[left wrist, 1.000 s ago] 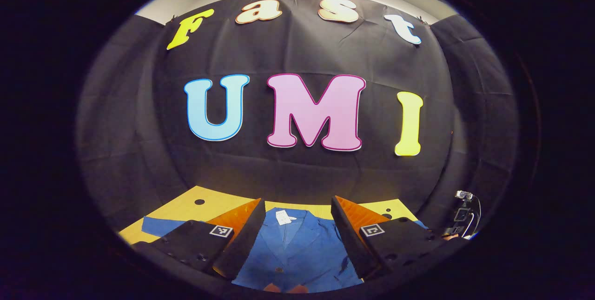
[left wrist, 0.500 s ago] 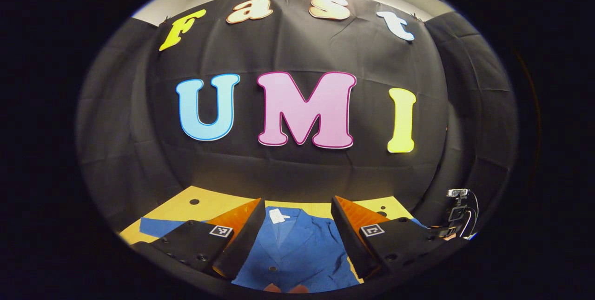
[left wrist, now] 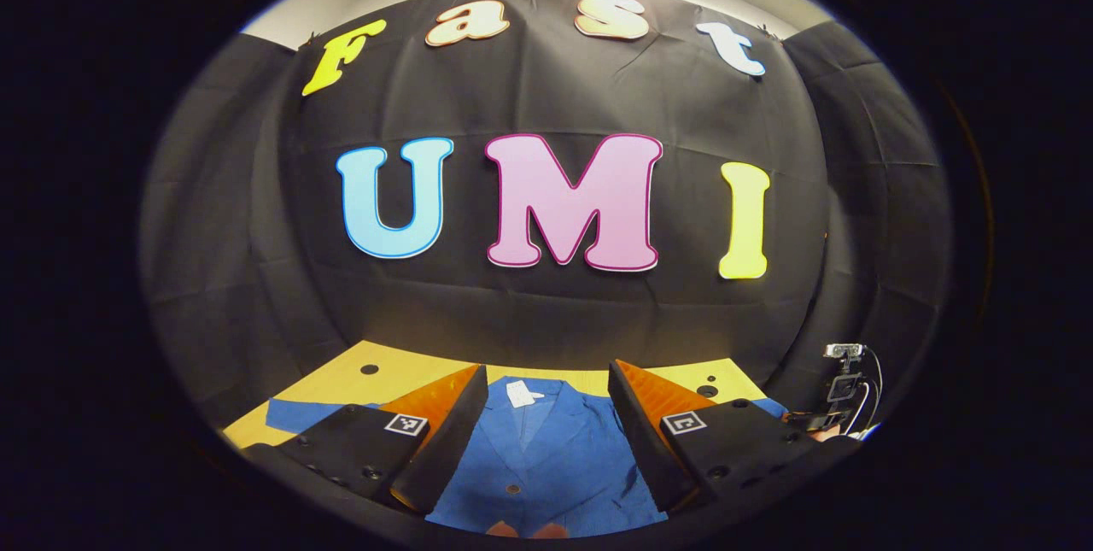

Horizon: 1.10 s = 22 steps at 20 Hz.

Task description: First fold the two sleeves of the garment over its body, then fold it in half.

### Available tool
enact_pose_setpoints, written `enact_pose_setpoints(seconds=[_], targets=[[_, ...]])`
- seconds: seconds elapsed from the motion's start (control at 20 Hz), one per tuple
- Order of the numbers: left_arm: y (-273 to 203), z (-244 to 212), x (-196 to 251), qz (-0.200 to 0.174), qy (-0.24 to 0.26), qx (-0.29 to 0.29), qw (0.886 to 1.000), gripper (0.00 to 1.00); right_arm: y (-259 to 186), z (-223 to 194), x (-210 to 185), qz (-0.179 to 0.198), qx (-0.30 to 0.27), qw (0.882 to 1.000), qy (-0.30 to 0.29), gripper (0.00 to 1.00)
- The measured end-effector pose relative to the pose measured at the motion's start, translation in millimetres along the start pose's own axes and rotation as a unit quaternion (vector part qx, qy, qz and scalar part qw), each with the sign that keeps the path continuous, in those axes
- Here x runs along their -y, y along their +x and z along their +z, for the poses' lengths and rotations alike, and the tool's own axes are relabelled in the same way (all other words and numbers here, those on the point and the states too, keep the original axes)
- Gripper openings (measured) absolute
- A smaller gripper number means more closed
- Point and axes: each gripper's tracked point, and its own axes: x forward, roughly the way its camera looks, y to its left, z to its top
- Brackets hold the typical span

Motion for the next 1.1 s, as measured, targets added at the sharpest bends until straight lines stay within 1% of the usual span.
enact_pose_setpoints(seconds=[0.15, 0.3, 0.45, 0.6, 0.75, 0.85, 0.95, 1.1], targets=[[-8.4, 2.6, -9.5, 0.003, 0.003, 0.009, 1.000, 0.82, 0.3, 3.5, -0.6, 0.004, 0.001, 1.000, 0.022, 0.04], [-16.6, -0.3, -22.3, 0.010, 0.004, 0.007, 1.000, 0.82, -5.0, 14.4, -4.9, 0.007, 0.017, 1.000, 0.018, 0.03], [-23.9, -5.4, -37.5, 0.015, -0.006, 0.005, 1.000, 0.82, -23.4, 30.0, -25.1, 0.021, 0.039, 0.999, -0.002, 0.03], [-27.7, -12.4, -51.5, 0.017, -0.026, 0.001, 1.000, 0.82, -41.2, 34.2, -49.1, 0.031, 0.040, 0.999, -0.013, 0.03], [-32.5, -15.2, -65.0, 0.004, -0.040, 0.006, 0.999, 0.82, -76.0, 39.6, -92.3, 0.049, 0.059, 0.997, -0.021, 0.03], [-35.5, -14.5, -83.3, -0.004, -0.040, 0.011, 0.999, 0.82, -102.1, 46.3, -132.9, 0.067, 0.073, 0.995, -0.015, 0.03], [-38.2, -15.7, -110.3, -0.007, -0.044, 0.011, 0.999, 0.82, -130.0, 54.5, -178.8, 0.090, 0.089, 0.992, -0.009, 0.03], [-44.9, -22.1, -166.2, 0.007, -0.061, 0.008, 0.998, 0.82, -168.9, 60.3, -257.9, 0.126, 0.106, 0.986, -0.022, 0.03]])
